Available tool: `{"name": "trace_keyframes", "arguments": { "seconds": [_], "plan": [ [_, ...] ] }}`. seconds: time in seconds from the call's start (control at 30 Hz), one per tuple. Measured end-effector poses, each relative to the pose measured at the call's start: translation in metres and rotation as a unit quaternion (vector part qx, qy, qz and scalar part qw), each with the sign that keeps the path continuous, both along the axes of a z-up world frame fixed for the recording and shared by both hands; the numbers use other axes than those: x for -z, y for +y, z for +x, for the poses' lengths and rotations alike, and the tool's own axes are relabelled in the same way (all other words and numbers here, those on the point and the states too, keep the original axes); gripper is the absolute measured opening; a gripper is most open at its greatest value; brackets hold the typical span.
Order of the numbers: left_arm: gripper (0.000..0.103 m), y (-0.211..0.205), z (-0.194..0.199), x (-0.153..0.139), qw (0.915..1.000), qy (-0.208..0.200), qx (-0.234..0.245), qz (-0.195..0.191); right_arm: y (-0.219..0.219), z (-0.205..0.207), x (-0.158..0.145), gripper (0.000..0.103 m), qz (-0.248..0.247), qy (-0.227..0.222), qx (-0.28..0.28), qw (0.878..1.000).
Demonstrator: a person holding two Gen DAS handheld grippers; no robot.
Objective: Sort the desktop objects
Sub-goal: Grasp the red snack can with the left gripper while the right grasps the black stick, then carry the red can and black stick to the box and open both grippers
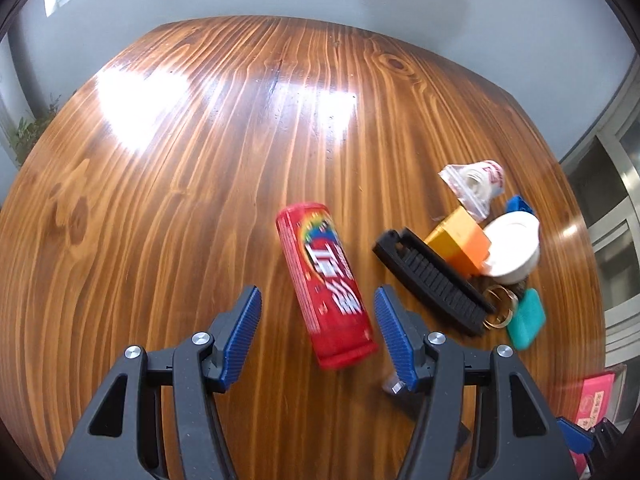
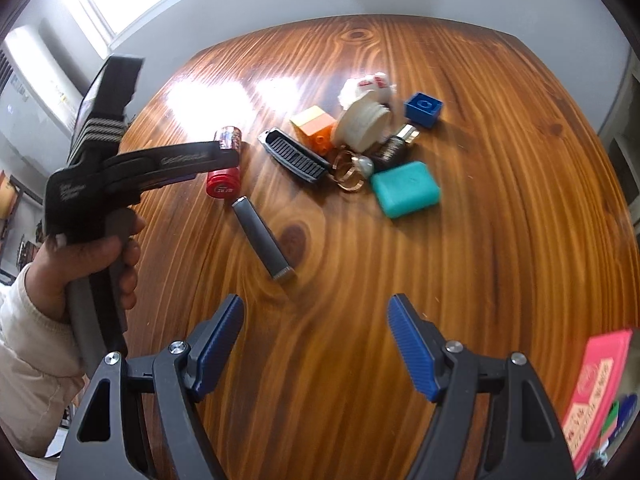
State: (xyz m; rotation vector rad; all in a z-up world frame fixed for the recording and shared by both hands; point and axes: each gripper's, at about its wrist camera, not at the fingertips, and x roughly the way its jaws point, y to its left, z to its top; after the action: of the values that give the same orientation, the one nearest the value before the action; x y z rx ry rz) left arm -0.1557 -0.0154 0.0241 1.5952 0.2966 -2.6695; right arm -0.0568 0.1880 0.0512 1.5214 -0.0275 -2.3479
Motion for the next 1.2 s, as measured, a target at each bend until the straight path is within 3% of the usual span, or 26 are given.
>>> {"name": "trace_keyframes", "arguments": {
  "seconds": [0.13, 0.17, 0.2, 0.27, 0.43, 0.5, 0.83, 1.07, 1.2],
  "plan": [
    [0.063, -0.001, -0.003, 0.005, 0.9997, 0.011, 0.012, -0.02, -0.013, -0.011, 0.007, 0.078, -0.001, -0.004, -0.011, 1.0],
    [0.057, -0.001, -0.003, 0.006, 0.9995, 0.014, 0.015, -0.022, -0.016, -0.015, 0.01, 0.078, -0.001, -0.006, -0.014, 1.0],
    [0.045, -0.001, -0.003, 0.008, 0.9995, 0.015, 0.02, -0.022, -0.018, -0.017, 0.011, 0.078, 0.0, -0.007, -0.016, 1.0],
    [0.036, -0.004, -0.002, 0.01, 0.9993, 0.012, 0.027, -0.025, -0.023, -0.022, 0.014, 0.078, 0.0, -0.007, -0.021, 1.0],
    [0.036, -0.009, 0.004, 0.01, 0.9989, 0.02, 0.038, -0.019, -0.036, -0.034, 0.018, 0.065, 0.006, -0.004, -0.04, 0.999],
    [0.036, -0.012, 0.01, 0.008, 0.9988, 0.024, 0.038, -0.02, -0.041, -0.038, 0.022, 0.055, 0.009, -0.008, -0.048, 0.999],
    [0.036, -0.021, 0.022, 0.002, 0.9993, 0.023, 0.026, -0.014, -0.066, -0.054, 0.034, 0.043, 0.019, -0.007, -0.083, 0.996],
    [0.036, -0.02, 0.031, -0.005, 0.9993, 0.025, 0.02, -0.019, -0.077, -0.049, 0.039, 0.022, 0.052, 0.01, -0.109, 0.993],
    [0.036, -0.01, 0.039, -0.013, 0.9989, 0.031, 0.027, -0.024, -0.061, -0.042, 0.031, 0.022, 0.026, -0.001, -0.089, 0.996]
  ]
}}
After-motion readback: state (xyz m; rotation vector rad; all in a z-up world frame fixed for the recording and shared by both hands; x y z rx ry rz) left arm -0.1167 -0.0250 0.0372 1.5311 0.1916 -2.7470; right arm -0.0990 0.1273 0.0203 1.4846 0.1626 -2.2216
